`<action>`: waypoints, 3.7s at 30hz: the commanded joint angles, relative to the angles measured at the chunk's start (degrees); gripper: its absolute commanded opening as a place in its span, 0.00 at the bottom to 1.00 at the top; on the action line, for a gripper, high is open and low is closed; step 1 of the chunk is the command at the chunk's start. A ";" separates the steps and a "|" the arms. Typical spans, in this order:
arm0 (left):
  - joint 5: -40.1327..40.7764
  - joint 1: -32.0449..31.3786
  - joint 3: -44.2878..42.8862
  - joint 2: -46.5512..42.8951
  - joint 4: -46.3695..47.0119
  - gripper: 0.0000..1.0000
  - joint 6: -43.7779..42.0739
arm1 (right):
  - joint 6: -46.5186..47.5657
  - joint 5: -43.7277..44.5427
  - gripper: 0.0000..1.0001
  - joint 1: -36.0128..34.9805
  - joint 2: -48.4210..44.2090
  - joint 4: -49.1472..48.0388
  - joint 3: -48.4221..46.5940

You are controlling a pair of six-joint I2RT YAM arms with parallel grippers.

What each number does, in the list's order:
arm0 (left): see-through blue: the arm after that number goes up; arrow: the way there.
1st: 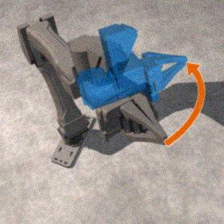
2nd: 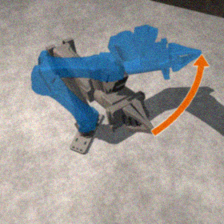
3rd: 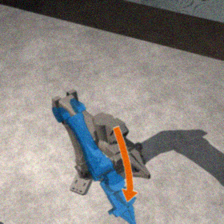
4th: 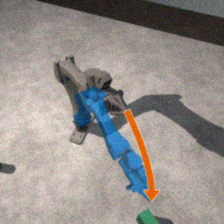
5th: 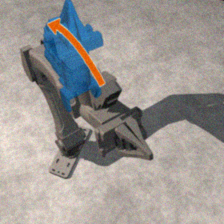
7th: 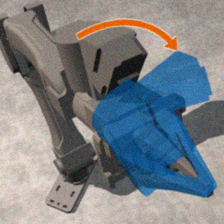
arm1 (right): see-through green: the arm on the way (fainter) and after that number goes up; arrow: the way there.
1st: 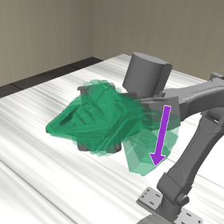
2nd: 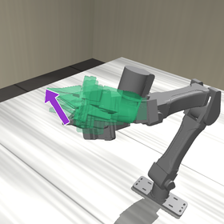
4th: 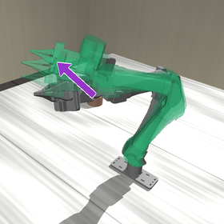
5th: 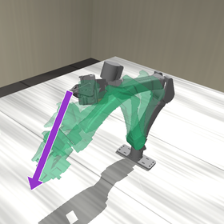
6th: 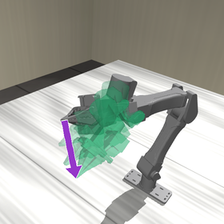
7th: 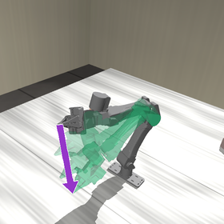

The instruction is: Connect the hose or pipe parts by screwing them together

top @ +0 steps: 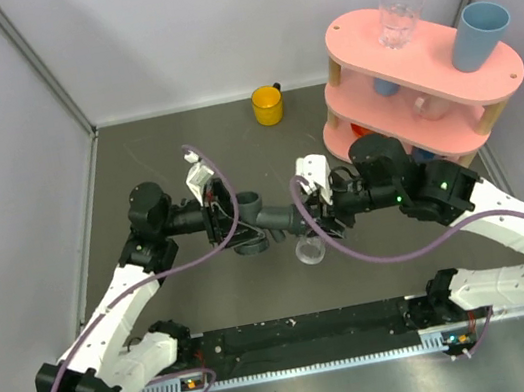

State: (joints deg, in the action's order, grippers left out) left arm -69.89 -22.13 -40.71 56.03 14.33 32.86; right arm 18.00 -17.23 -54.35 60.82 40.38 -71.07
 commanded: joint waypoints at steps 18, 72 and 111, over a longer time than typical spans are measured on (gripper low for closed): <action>-4.82 -6.52 -0.95 -3.21 1.94 0.00 -20.37 | -8.50 -25.04 0.08 2.49 1.24 -17.35 -1.36; -3.68 -5.82 -7.63 7.87 -4.84 0.00 -26.45 | -13.26 -34.98 0.67 15.41 -2.02 -9.45 2.95; 42.37 -5.73 -12.20 0.13 -18.02 0.00 34.00 | 15.13 15.21 0.73 -2.96 -8.52 -10.68 2.16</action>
State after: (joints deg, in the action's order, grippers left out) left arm -34.96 -27.66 -50.11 59.07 -0.91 56.80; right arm 27.83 -8.56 -55.29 52.49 31.88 -68.73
